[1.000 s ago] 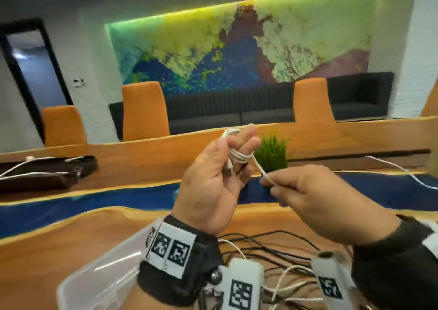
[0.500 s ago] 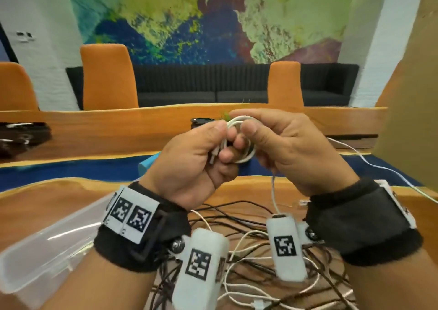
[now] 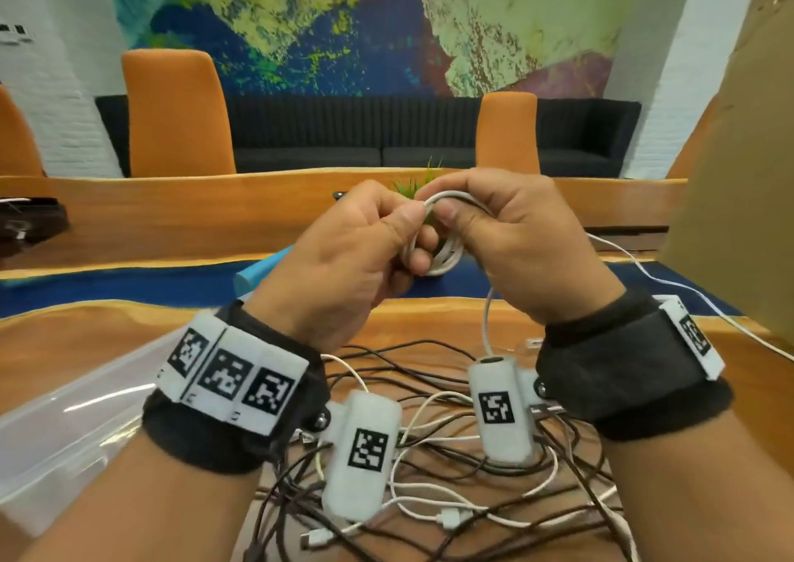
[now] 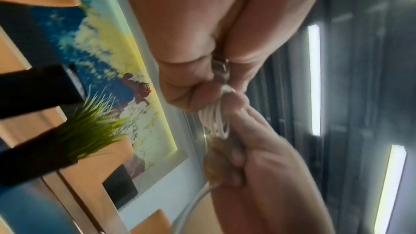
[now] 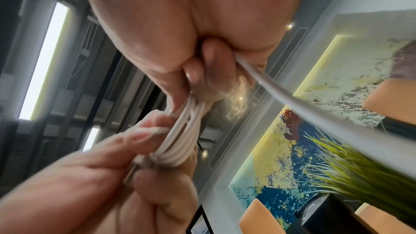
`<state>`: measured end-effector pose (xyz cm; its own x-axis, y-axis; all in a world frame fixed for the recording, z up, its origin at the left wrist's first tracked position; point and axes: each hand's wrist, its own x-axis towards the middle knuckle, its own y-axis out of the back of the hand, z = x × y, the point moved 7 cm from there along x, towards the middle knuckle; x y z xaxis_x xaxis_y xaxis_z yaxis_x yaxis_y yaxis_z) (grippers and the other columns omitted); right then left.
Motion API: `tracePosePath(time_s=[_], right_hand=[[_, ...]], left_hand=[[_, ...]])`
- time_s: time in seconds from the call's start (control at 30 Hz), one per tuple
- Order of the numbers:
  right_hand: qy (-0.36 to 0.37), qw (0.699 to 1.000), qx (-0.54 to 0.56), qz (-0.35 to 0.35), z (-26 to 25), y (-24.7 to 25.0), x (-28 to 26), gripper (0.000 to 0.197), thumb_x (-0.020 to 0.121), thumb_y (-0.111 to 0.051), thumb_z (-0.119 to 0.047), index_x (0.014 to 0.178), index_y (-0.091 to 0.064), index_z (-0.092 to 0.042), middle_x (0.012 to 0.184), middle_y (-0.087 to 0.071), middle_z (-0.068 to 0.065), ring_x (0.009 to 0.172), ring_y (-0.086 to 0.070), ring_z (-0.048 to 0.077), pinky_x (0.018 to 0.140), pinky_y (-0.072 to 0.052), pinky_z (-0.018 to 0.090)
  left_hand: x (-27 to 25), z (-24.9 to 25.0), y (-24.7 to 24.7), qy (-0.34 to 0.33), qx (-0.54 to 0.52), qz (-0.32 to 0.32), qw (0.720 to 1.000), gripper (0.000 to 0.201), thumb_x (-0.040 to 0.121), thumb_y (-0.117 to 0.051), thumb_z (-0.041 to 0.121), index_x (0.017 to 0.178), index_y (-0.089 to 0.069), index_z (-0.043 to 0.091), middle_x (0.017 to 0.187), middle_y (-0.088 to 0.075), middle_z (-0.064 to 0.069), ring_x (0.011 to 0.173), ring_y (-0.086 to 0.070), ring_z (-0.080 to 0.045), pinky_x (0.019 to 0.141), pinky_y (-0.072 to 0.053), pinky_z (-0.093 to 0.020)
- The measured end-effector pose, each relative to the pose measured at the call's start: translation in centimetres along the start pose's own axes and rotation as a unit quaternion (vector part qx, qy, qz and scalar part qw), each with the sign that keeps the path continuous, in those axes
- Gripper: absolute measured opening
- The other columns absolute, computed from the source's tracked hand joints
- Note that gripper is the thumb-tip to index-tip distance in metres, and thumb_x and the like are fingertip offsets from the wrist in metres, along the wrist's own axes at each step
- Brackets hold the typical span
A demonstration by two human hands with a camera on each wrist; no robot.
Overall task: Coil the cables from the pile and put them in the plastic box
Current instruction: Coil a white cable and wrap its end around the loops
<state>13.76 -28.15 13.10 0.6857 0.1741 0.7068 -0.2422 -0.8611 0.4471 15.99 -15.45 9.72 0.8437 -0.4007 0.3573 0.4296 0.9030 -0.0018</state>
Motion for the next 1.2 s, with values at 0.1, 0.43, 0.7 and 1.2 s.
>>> tracePosePath(time_s=[0.1,0.43,0.7,1.2], right_hand=[[-0.005,0.996,0.093,-0.009,-0.2,0.4,-0.1,0.017,0.093,-0.060,-0.001,0.107,-0.068,0.004,0.078,-0.064,-0.008,0.060,-0.058,-0.006,0.056,-0.042,0.007],[-0.142,0.983,0.098,0.057,4.1,2.4,-0.3,0.017,0.097,-0.054,-0.005,0.104,-0.070,-0.006,0.072,-0.056,0.005,0.055,-0.044,0.014,0.045,-0.036,0.023],[-0.176,0.982,0.053,0.033,5.1,1.5,-0.1,0.021,0.101,-0.047,-0.009,0.104,-0.068,-0.012,0.076,-0.058,0.003,0.059,-0.050,0.012,0.049,-0.045,0.024],[-0.150,0.980,-0.131,0.000,5.3,0.6,-0.3,0.015,0.097,-0.056,-0.021,0.094,-0.067,-0.032,0.091,-0.066,-0.016,0.088,-0.058,0.000,0.073,-0.044,0.020]], left_hand=[[0.0,0.6,0.5,-0.010,-0.072,-0.052,0.996,0.008,0.098,-0.048,0.017,0.090,-0.049,0.015,0.075,-0.058,-0.001,0.059,-0.049,-0.008,0.055,-0.040,-0.021],[2.8,1.2,8.9,-0.086,-0.161,0.114,0.977,0.020,0.105,-0.038,0.020,0.088,-0.046,0.024,0.072,-0.053,0.014,0.055,-0.043,0.002,0.055,-0.038,-0.016],[2.6,0.5,8.0,-0.086,-0.161,0.118,0.976,0.016,0.106,-0.039,0.014,0.091,-0.042,0.019,0.073,-0.052,0.006,0.054,-0.043,-0.003,0.052,-0.038,-0.020],[1.1,0.0,4.3,0.028,-0.245,0.046,0.968,0.008,0.094,-0.049,0.021,0.091,-0.049,0.014,0.076,-0.053,-0.001,0.057,-0.044,-0.006,0.057,-0.036,-0.022]])
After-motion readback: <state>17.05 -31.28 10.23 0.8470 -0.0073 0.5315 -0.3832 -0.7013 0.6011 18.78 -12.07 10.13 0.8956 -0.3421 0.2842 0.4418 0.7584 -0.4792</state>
